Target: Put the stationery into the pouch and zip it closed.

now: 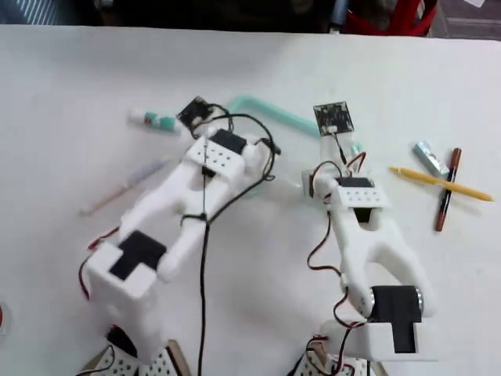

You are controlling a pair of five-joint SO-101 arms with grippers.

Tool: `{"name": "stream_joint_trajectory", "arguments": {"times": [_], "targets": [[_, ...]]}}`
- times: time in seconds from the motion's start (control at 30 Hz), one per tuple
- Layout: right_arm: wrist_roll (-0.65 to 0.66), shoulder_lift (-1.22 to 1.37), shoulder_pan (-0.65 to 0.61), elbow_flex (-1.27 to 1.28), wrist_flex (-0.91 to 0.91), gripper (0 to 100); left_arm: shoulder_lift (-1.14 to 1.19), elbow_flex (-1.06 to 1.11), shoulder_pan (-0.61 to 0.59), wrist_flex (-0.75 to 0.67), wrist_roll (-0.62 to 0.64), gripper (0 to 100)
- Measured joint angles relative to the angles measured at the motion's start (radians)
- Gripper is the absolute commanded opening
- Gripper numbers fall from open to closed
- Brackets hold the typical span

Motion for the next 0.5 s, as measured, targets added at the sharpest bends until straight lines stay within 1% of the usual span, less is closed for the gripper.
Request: {"name": "stream_joint_trajectory", "arguments": {"times": [0.03,0.1,0.2,0.27,0.33,0.5], "targets": [[0.000,0.000,0.000,0.000,0.000,1.8,-0.021,0.009,0.009,-0.005,0.000,33],[-0.002,0.000,0.000,0.000,0.002,1.8,-0.032,0.051,0.018,-0.060,0.000,33],[-0.002,0.000,0.000,-0.002,0.003,1.8,-0.002,0.126,0.021,-0.196,0.000,33],[-0.002,0.000,0.000,-0.003,0.003,1.8,0.035,0.132,0.021,-0.272,0.000,33],[-0.002,0.000,0.002,-0.003,0.003,1.8,0.066,0.132,0.021,-0.301,0.000,33],[-0.002,0.000,0.002,-0.003,0.003,1.8,0.140,0.094,0.021,-0.311,0.000,33]]}}
